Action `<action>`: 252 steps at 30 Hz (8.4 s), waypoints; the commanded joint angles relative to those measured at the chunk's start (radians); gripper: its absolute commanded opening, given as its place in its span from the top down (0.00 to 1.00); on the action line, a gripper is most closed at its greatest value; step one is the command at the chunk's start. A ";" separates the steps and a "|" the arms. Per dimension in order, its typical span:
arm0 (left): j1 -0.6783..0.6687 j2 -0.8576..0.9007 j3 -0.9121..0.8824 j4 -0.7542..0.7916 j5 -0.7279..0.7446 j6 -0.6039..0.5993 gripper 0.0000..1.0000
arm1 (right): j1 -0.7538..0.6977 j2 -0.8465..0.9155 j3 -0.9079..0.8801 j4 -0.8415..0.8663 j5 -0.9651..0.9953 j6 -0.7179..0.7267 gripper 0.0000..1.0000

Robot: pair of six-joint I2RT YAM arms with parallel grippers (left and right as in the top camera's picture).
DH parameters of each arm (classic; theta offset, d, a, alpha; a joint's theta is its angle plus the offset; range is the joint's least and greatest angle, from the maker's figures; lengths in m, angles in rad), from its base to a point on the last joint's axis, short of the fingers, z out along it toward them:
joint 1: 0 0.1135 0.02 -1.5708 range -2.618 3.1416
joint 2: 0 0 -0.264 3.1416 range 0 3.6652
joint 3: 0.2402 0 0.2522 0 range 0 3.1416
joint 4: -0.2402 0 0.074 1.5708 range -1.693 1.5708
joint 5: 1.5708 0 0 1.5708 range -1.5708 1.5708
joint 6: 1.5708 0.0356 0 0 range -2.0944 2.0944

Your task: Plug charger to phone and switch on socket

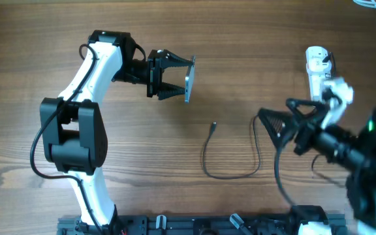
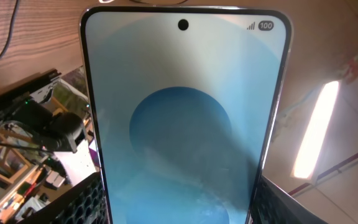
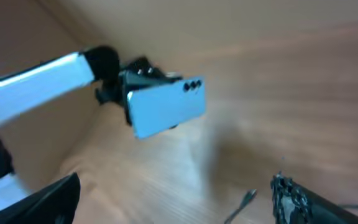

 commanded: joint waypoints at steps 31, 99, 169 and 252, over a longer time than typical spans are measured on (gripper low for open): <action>-0.002 -0.039 -0.001 0.011 0.045 0.020 0.42 | 0.960 0.752 0.605 -0.215 1.033 0.338 0.06; -0.002 -0.038 -0.001 0.052 0.042 0.012 0.44 | 0.960 0.909 0.600 -0.193 1.291 0.567 0.60; -0.002 -0.039 -0.001 0.052 0.048 0.008 0.42 | 0.943 0.938 0.600 -0.141 1.336 0.556 0.82; -0.002 -0.038 -0.001 0.161 0.048 -0.327 0.26 | 0.947 0.797 0.599 -0.211 1.315 1.816 0.96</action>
